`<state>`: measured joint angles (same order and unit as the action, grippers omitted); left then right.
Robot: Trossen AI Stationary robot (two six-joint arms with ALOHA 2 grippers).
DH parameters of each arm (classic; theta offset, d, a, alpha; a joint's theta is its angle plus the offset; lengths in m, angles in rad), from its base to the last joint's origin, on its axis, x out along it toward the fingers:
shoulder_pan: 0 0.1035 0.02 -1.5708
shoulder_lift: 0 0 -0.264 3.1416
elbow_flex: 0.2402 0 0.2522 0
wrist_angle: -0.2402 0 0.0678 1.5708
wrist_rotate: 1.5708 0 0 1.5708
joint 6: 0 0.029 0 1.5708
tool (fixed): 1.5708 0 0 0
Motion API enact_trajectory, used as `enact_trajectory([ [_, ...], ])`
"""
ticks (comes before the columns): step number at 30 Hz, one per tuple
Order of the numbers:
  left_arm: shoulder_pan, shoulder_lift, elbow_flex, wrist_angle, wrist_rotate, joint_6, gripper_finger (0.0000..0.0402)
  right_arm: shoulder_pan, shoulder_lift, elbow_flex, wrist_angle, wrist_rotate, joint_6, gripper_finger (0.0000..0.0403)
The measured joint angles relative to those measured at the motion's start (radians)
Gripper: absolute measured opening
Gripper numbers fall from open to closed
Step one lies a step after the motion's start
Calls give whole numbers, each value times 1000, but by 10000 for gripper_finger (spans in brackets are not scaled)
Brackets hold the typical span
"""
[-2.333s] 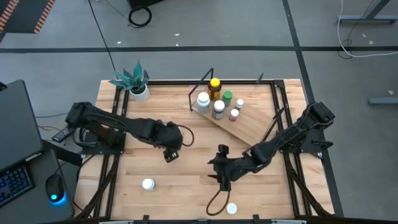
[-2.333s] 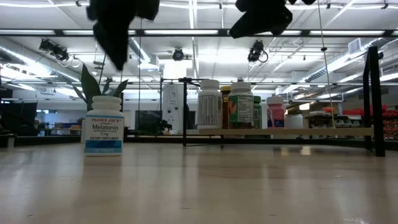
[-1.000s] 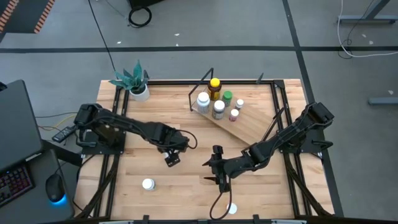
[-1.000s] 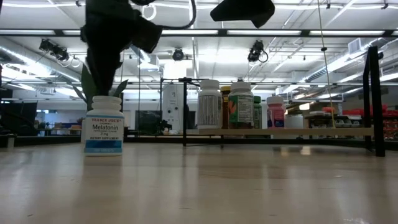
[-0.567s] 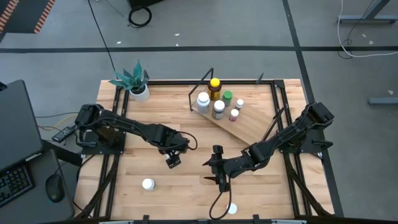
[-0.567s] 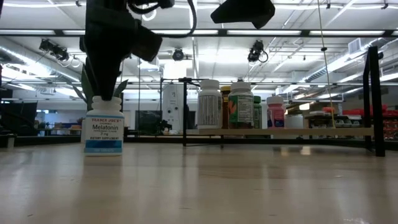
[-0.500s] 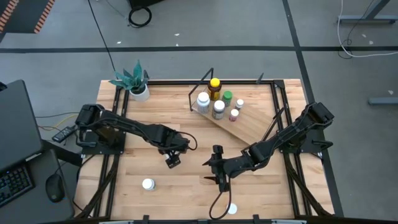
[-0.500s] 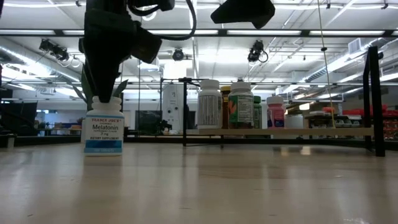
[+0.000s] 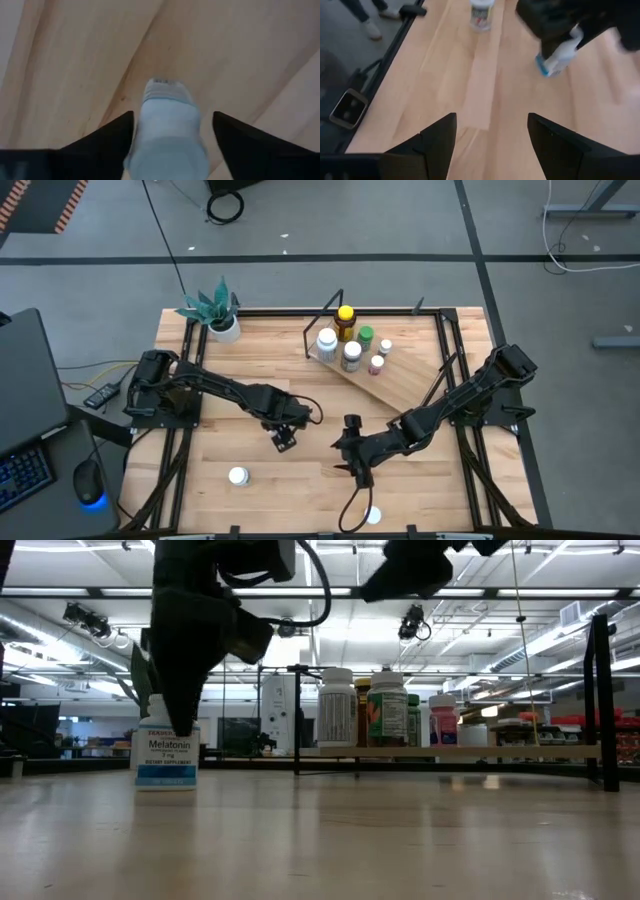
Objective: Pick and place medicine bottles onto shelf by color
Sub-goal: Put the white and blue pill bottle on the shelf
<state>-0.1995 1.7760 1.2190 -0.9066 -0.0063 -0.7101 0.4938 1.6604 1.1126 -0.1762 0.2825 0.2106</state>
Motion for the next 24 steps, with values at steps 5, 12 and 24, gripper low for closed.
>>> enact_trajectory([
  [5, 3, 0, 0, 63, 6, 11, 188, 2, 0, 0, -97, -23, 68, 252],
  [12, 27, 0, 0, 102, 29, 65, 174, 28, 0, 0, -175, -23, 175, 252],
  [24, 105, 0, 0, 410, 27, 229, 178, 92, 0, 0, -307, -20, 355, 252],
])
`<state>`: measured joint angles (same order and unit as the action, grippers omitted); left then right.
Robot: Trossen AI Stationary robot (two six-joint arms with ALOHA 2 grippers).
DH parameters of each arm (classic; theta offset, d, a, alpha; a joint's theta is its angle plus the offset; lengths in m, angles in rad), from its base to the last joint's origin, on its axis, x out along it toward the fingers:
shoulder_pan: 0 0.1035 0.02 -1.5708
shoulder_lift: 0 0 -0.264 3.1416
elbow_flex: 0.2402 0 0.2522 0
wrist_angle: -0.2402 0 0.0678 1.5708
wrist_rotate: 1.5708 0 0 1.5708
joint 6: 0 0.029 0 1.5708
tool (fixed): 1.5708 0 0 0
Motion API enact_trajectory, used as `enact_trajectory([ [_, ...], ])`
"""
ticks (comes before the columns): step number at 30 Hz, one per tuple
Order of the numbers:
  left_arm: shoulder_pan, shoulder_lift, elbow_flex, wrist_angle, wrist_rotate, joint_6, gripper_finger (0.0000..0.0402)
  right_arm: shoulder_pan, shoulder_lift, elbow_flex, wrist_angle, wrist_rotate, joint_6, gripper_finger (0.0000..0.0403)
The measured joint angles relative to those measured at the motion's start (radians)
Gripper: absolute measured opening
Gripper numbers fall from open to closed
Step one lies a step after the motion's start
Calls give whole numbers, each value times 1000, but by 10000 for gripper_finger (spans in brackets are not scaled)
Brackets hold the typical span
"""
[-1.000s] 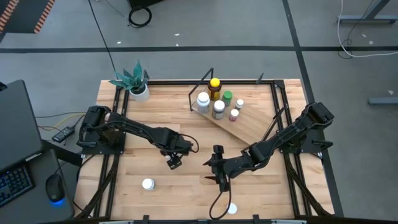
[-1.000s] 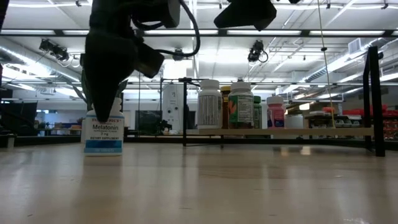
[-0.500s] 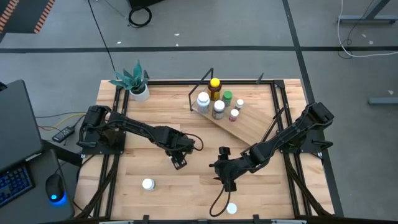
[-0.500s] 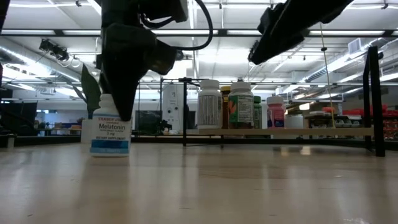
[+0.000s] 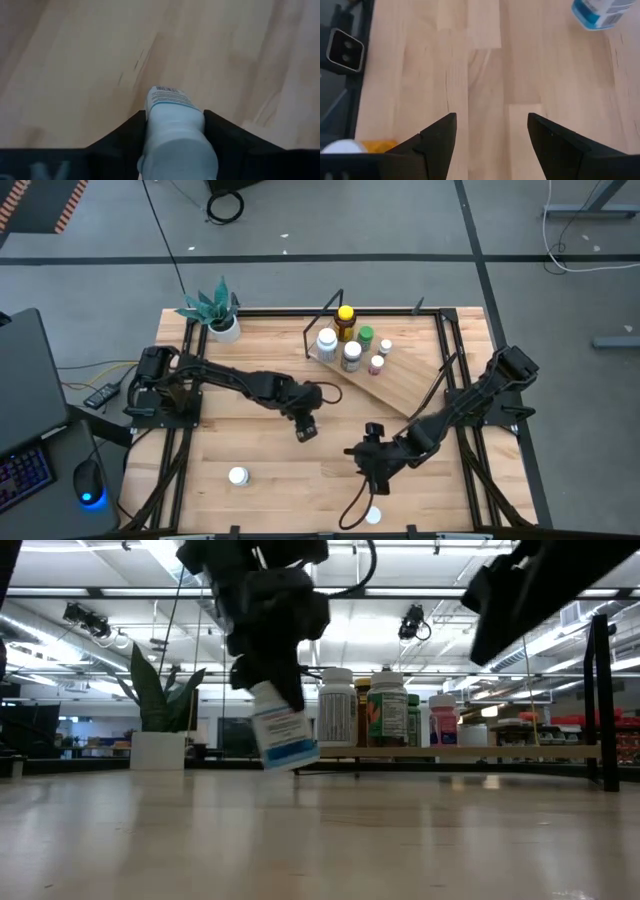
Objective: Pick and place medicine bottles onto shelf by color
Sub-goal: Put the white and blue pill bottle on the shelf
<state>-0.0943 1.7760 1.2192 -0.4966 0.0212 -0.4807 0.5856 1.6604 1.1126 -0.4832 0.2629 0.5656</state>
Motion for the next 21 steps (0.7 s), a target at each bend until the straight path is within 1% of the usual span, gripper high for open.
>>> enact_trajectory([
  [3, 14, 0, 4, 29, 1, 52, 176, 12, 0, 0, -20, 30, 15, 252],
  [7, 26, 13, 58, -41, -2, 141, 184, 15, 0, 0, -20, 84, 24, 252],
  [9, 27, 33, 92, -81, -5, 190, 189, 10, 0, 0, -20, 113, 37, 251],
  [11, 26, 69, 137, -85, -5, 229, 189, 3, 0, 0, -25, 126, 53, 250],
  [14, 20, 127, 192, -107, 0, 272, 182, 0, 0, 1, -53, 119, 108, 248],
  [17, 10, 193, 245, -138, 8, 312, 180, 20, 0, 1, -109, 92, 188, 248],
  [21, -1, 262, 322, -171, 10, 349, 194, 68, 0, 0, -172, 92, 298, 248],
])
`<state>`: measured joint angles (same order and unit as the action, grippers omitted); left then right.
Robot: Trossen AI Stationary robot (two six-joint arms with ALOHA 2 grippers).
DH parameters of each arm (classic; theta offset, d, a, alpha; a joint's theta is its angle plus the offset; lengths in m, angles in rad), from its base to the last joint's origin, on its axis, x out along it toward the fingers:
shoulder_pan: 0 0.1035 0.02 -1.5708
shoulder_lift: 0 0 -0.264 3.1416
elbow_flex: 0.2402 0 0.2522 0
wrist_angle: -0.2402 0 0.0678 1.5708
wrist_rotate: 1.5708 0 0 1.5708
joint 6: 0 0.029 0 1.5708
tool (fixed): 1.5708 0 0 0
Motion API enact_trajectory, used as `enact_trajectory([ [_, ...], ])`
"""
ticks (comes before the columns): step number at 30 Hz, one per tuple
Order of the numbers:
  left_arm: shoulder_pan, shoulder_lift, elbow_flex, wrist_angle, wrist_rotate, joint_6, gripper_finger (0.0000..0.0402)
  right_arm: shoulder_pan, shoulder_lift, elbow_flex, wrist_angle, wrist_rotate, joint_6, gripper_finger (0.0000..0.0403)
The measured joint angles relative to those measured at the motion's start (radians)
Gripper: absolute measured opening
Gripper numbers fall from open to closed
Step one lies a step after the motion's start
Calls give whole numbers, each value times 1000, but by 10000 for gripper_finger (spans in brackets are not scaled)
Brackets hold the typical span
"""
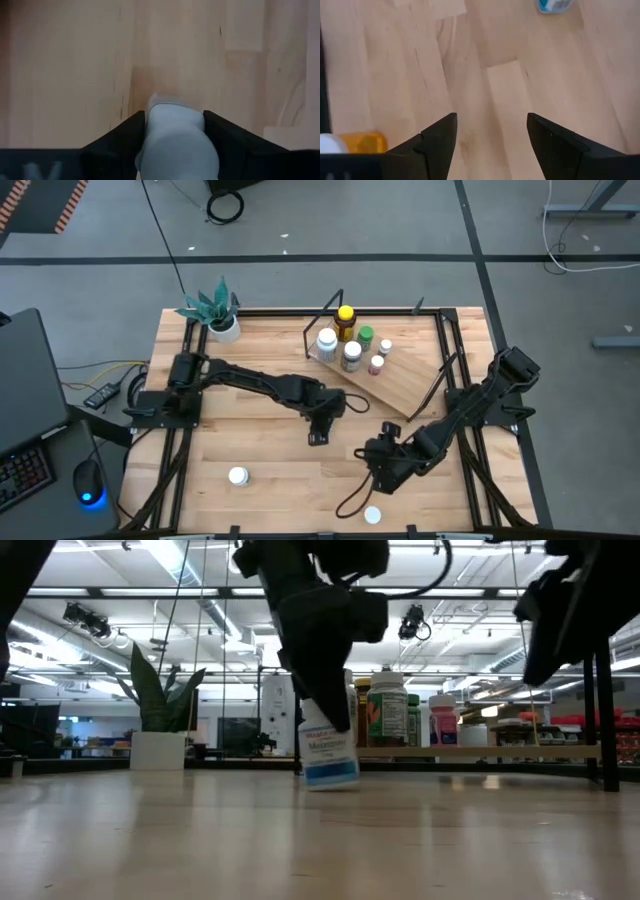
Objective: Pick and place medicine bottles onto shelf by color
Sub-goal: Put the white and blue pill bottle on the shelf
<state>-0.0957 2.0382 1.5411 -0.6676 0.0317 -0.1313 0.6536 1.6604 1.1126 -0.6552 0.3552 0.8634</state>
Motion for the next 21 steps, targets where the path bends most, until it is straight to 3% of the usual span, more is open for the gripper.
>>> enact_trajectory([
  [10, -9, 37, 134, -62, -1, 42, 205, 40, 0, 0, 38, 107, 85, 248],
  [21, -10, 35, 215, -184, -15, 49, 294, 56, 0, 0, 50, 99, 102, 248],
])
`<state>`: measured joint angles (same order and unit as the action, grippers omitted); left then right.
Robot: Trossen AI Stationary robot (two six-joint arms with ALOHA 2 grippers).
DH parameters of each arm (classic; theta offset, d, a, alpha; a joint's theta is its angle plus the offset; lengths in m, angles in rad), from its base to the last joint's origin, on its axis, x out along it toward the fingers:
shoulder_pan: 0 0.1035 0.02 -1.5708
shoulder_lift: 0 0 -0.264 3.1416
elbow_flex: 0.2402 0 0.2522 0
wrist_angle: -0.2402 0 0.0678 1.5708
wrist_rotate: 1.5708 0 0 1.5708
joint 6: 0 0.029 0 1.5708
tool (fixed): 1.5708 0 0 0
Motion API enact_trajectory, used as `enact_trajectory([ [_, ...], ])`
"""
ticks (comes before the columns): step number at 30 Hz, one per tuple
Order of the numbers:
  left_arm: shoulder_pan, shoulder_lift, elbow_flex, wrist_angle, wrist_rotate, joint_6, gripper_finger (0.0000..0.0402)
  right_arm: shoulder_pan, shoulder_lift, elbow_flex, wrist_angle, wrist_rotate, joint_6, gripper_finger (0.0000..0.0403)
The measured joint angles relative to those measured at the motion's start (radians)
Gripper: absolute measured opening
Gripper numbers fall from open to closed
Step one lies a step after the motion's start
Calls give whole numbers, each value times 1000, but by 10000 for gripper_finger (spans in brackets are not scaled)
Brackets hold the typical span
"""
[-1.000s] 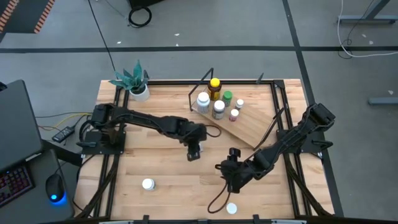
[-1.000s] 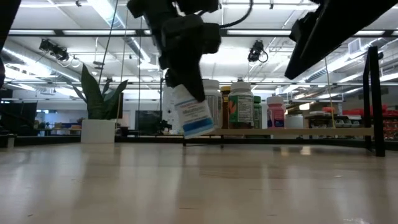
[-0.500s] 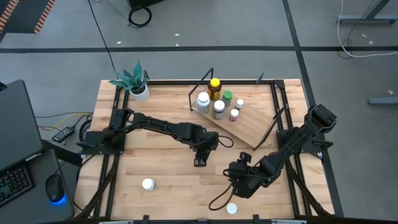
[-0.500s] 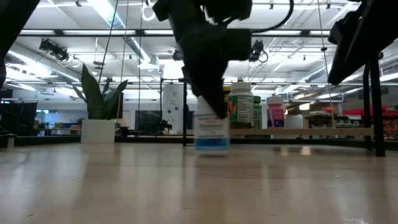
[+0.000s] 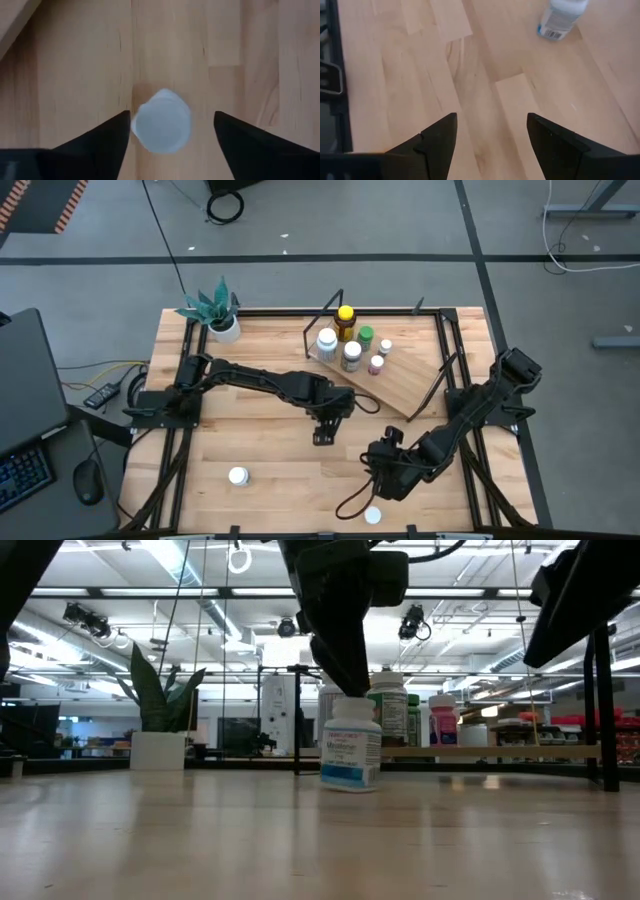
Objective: Pick and place medicine bottles onto shelf by color
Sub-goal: Put the white and blue pill bottle on the shelf
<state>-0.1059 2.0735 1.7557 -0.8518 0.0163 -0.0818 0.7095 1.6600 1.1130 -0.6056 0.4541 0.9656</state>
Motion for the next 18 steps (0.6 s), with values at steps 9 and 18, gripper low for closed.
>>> enact_trajectory([
  [9, 3, -61, 0, -237, -30, -26, 329, 1, 0, 0, 4, 104, 2, 248],
  [18, -27, -202, -219, -214, -135, -65, 307, -105, 8, 0, 54, 181, -62, 260],
])
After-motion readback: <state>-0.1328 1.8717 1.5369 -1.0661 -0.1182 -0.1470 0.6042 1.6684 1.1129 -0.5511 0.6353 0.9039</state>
